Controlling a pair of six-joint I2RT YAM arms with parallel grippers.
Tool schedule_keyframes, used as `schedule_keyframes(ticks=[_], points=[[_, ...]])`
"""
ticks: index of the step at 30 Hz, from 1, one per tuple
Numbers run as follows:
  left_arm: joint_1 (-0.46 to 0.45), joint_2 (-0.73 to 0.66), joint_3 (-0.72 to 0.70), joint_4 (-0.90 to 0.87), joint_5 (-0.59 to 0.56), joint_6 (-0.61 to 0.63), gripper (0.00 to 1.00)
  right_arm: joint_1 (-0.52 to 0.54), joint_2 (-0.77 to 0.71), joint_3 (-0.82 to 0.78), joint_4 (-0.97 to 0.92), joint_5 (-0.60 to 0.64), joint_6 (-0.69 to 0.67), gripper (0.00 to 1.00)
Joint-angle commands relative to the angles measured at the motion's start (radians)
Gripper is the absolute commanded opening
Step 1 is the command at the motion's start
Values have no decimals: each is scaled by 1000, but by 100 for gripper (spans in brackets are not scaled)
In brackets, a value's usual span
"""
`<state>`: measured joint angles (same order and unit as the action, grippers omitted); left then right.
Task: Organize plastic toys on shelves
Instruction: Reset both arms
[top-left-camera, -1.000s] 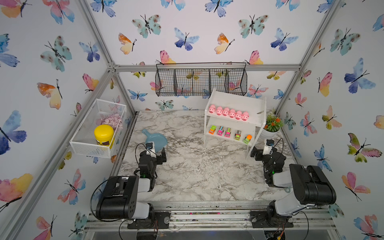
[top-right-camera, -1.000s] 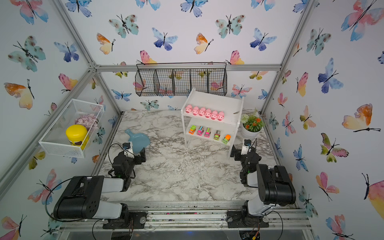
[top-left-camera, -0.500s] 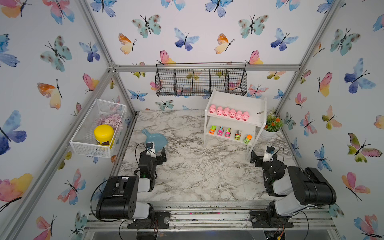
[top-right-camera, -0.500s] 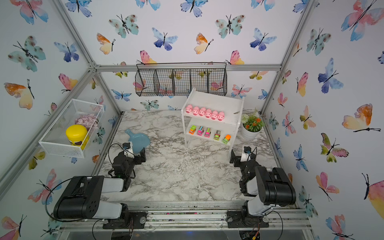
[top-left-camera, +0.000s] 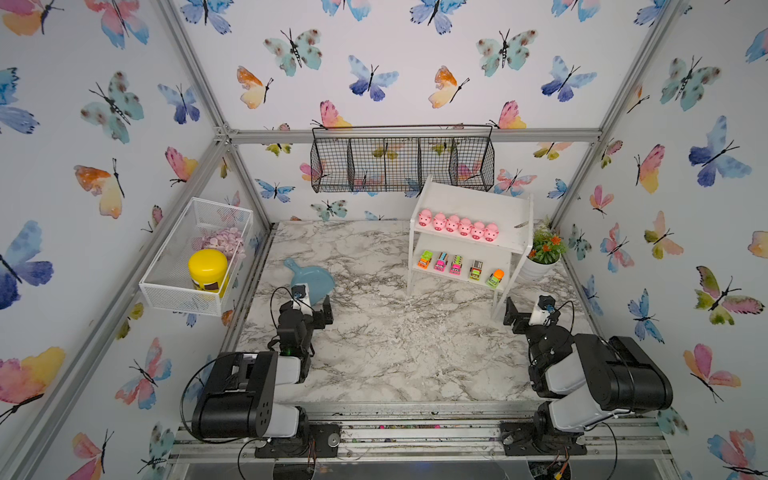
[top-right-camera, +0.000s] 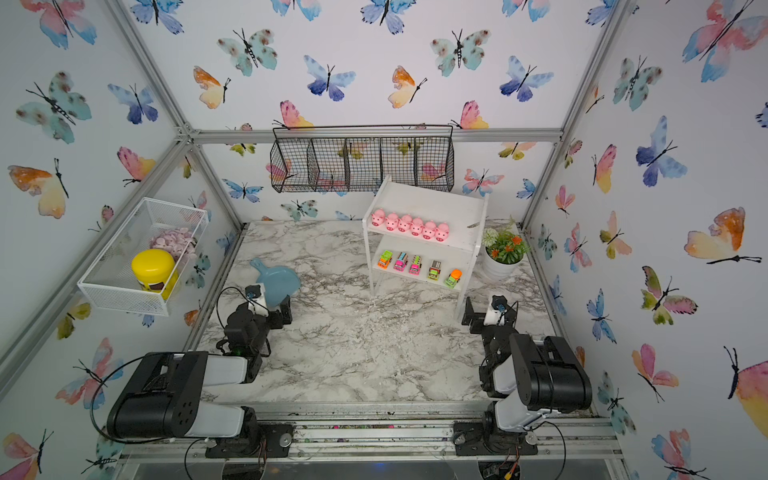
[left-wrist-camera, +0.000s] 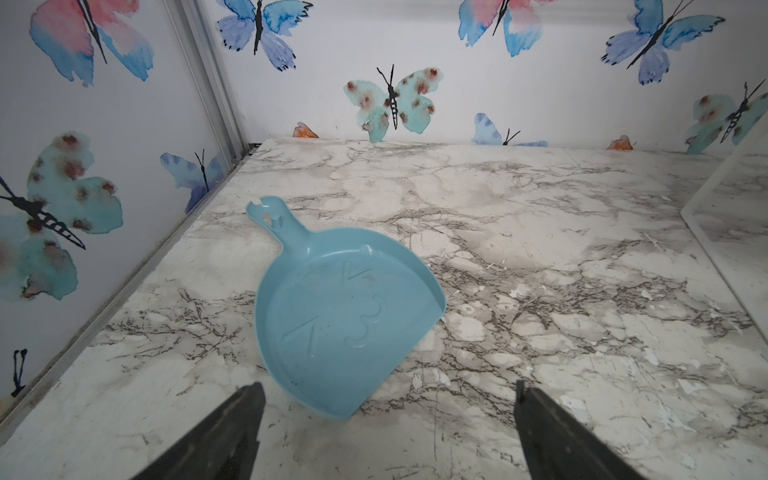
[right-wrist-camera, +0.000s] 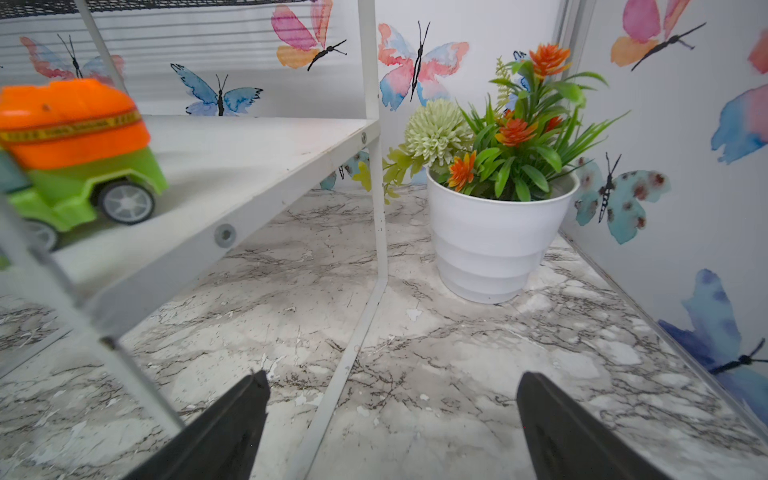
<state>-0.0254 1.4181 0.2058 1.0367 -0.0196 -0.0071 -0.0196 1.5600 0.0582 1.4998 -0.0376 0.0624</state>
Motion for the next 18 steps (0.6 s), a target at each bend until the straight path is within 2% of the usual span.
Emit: schedule_keyframes(ticks=[1,4,7,11,15,18], points=[[6,-12,9,25,18,6,99,3,-5,78,-108,35,21,100],[6,-12,9,25,20,6,99,3,-4,146,-235,1,7,100],[5,-12,9,25,19,6,99,3,2,155,-246,-7,3,100],[6,-13,8,25,18,6,99,3,-9,95,-150,19,12,100],[6,-12,9,25,19,6,98,3,-19,-12,27,103,49,100],[5,-13,9,25,18,6,98,3,-1,-36,96,137,64,100]])
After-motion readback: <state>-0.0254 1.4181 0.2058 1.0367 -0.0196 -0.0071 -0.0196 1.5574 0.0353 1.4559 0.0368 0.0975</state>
